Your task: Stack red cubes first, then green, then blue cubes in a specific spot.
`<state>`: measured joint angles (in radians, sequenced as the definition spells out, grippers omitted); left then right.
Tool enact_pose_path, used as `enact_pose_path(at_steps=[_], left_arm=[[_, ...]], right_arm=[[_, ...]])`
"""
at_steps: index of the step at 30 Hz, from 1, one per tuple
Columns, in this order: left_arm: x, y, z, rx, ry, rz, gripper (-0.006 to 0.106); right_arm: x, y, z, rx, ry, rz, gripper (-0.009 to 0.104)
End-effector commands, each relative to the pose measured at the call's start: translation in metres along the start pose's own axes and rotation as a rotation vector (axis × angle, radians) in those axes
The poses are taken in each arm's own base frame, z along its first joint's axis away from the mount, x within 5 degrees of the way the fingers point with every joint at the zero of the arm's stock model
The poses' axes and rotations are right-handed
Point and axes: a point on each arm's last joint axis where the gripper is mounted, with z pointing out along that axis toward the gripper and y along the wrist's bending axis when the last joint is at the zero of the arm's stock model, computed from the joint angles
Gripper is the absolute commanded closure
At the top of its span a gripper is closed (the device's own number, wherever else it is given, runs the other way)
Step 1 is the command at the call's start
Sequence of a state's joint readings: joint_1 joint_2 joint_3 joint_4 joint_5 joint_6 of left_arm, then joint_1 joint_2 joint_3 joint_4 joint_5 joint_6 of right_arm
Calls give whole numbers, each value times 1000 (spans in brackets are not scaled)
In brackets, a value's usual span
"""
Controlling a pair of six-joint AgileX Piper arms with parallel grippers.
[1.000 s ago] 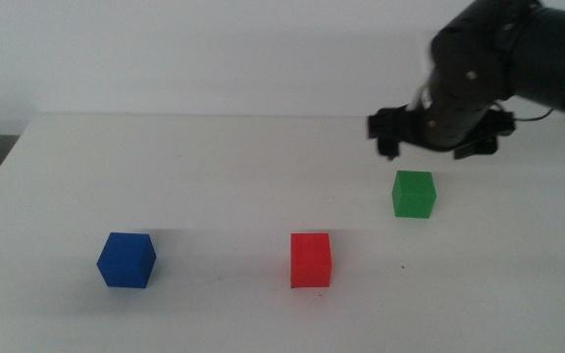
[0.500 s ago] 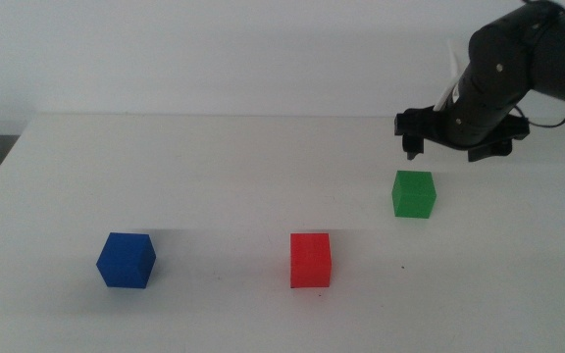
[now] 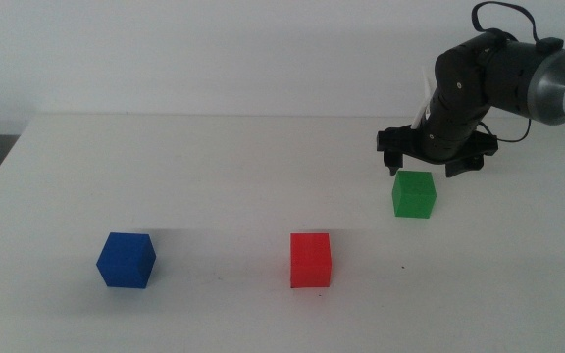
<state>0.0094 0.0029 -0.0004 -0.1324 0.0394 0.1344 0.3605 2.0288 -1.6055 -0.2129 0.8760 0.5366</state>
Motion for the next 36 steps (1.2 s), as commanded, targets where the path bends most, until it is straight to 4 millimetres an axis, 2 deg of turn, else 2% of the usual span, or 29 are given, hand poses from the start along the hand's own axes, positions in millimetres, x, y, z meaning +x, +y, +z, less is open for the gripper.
enact_pose_path(at_steps=[1, 11, 22, 26, 34, 35, 36], left_arm=[[-1, 0, 0, -2, -16, -5, 7], [-1, 0, 0, -2, -16, -5, 7], [-1, 0, 0, -2, -16, -5, 7], [-1, 0, 0, -2, -16, -5, 7], [-1, 0, 0, -2, -16, -5, 7], [-1, 0, 0, -2, -16, -5, 7], [-1, 0, 0, -2, -16, -5, 7]], right_arm=[[-3, -6, 3, 11, 4, 2, 13], [-5, -11, 30, 11, 22, 22, 13], [-5, -9, 40, -2, 16, 24, 13], [-3, -9, 45, 6, 34, 23, 20], [-1, -8, 51, 8, 50, 25, 22], [-1, -8, 52, 9, 51, 27, 32], [-1, -8, 52, 9, 51, 27, 37]])
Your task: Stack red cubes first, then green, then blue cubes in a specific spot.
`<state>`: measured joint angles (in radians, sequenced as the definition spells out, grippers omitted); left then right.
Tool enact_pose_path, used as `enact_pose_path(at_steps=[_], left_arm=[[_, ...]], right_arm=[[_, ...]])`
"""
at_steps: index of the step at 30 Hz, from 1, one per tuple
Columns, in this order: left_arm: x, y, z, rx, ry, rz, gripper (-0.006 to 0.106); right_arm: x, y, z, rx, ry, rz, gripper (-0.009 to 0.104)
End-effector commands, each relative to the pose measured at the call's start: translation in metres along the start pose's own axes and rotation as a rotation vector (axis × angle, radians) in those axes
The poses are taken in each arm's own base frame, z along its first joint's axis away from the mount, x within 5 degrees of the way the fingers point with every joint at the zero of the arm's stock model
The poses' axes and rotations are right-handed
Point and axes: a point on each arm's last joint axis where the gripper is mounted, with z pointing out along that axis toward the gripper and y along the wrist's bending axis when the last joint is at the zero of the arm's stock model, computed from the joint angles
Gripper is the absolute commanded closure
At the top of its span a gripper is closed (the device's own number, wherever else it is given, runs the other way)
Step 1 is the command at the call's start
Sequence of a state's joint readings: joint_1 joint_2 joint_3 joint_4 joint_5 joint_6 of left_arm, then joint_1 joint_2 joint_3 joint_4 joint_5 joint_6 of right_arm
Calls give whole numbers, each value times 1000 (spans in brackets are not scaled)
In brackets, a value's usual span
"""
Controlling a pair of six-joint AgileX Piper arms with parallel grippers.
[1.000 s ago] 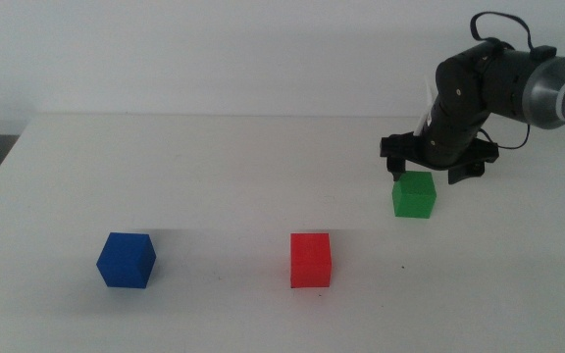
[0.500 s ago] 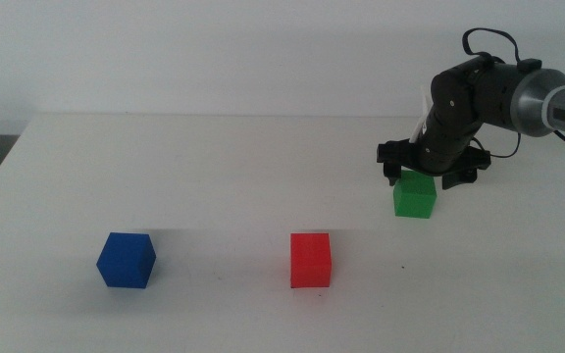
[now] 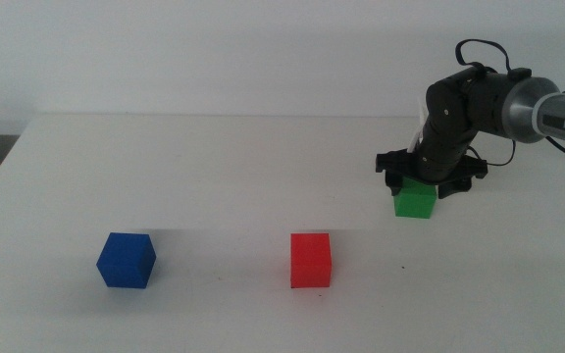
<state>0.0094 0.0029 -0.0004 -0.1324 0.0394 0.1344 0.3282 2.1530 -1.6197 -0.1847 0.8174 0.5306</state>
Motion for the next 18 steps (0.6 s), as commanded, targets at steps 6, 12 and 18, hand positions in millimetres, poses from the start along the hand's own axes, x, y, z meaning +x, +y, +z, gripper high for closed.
enact_pose_path(at_steps=[6, 12, 18], left_arm=[[-1, 0, 0, -2, -16, -5, 7], [-1, 0, 0, -2, -16, -5, 7], [-1, 0, 0, -2, -16, -5, 7]], right_arm=[[-1, 0, -3, -1, 5, 1, 68], [3, 8, -38, -2, 0, -18, 69], [17, 25, -105, -20, -46, -38, 69]])
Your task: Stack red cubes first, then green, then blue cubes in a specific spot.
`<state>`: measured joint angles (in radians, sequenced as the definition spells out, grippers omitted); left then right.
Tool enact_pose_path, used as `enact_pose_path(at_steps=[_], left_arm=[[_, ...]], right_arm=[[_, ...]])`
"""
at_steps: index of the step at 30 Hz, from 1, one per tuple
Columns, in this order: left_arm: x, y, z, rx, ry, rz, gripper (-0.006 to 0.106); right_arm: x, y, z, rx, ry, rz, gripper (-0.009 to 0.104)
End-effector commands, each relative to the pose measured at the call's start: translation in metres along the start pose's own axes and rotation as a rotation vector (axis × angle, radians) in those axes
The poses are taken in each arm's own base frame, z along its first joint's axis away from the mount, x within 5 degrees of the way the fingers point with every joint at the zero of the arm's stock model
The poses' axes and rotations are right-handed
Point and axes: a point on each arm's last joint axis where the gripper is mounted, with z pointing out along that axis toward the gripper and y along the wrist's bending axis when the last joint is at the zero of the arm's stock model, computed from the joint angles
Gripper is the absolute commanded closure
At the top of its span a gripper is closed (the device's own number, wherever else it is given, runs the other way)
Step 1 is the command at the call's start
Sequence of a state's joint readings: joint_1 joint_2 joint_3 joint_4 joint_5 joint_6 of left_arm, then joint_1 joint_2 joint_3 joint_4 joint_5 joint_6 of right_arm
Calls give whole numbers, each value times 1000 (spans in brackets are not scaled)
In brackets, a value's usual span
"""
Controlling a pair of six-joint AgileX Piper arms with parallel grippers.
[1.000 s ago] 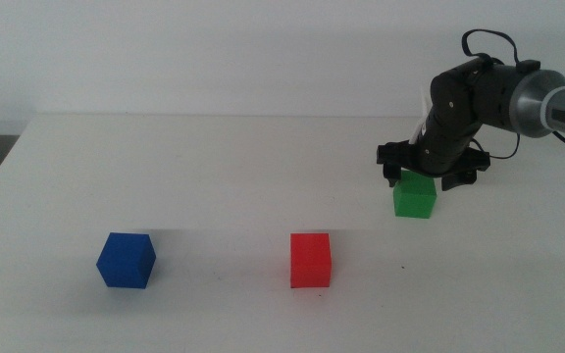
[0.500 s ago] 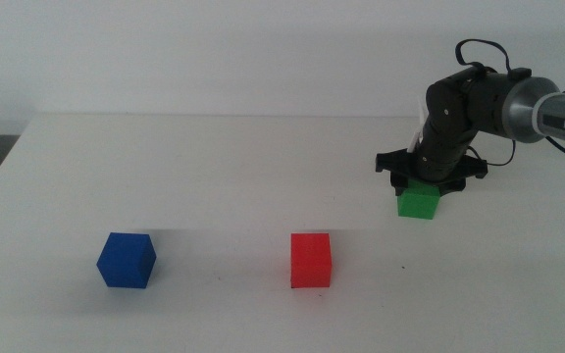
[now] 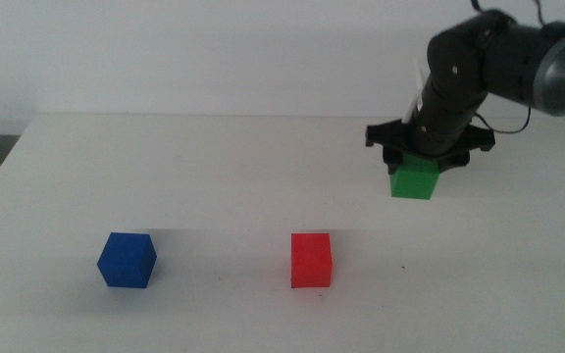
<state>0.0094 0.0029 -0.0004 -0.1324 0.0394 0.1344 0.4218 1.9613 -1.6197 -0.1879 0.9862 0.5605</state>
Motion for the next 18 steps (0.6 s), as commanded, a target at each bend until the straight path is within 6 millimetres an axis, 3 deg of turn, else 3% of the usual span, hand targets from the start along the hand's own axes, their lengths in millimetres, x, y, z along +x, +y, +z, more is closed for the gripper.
enact_pose_path(at_steps=[1, 5, 13, 18], left_arm=[[-1, 0, 0, -2, -16, -5, 7], [-1, 0, 0, -2, -16, -5, 7], [-1, 0, 0, -2, -16, -5, 7], [-1, 0, 0, -2, -16, -5, 7]], right_arm=[[6, 9, -24, -4, -20, -8, 69], [23, 32, -44, -16, -13, -32, 69], [56, 77, -56, -25, -19, -84, 69], [67, 92, -61, -23, -44, -65, 69]])
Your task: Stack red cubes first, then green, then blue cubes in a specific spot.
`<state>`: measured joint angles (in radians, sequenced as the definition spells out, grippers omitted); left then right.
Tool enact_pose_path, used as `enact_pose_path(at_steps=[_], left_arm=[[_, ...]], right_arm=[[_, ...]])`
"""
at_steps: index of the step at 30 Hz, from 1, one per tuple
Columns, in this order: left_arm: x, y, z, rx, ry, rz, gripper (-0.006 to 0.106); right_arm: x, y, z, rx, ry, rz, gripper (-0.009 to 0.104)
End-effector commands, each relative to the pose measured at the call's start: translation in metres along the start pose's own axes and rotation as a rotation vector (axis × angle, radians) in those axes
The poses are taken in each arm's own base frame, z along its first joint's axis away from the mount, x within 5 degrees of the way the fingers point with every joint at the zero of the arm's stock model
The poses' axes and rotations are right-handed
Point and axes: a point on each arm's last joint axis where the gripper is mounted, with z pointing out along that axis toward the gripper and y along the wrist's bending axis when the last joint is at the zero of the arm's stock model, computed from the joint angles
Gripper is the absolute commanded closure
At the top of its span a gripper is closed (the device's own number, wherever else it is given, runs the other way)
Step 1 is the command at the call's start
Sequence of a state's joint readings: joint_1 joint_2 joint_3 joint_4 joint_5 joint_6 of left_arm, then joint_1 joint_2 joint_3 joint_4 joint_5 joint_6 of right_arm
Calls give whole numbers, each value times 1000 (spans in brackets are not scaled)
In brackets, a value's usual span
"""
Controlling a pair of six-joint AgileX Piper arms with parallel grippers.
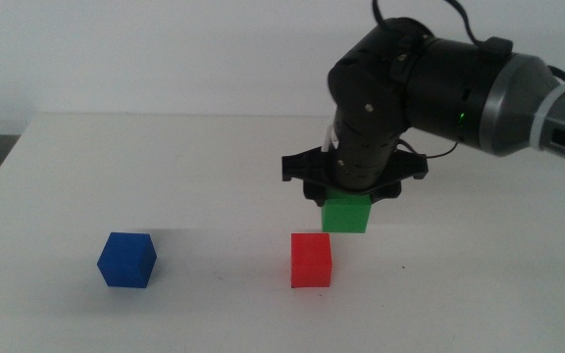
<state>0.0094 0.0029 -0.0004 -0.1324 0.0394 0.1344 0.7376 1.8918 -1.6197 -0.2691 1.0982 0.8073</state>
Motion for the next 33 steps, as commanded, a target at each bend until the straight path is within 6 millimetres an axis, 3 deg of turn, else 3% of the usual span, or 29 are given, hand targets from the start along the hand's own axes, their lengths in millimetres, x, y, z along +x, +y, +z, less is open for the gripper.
enact_pose_path(at_steps=[1, 8, 23, 33], left_arm=[[-1, 0, 0, -2, -16, -5, 7], [-1, 0, 0, -2, -16, -5, 7], [-1, 0, 0, -2, -16, -5, 7], [-1, 0, 0, -2, -16, -5, 7]], right_arm=[[1, 4, -7, 8, -40, 8, 69], [3, 19, -13, 4, -64, -5, 69], [6, 39, 25, 50, -37, -39, 69], [11, 44, 32, 47, -14, -45, 69]])
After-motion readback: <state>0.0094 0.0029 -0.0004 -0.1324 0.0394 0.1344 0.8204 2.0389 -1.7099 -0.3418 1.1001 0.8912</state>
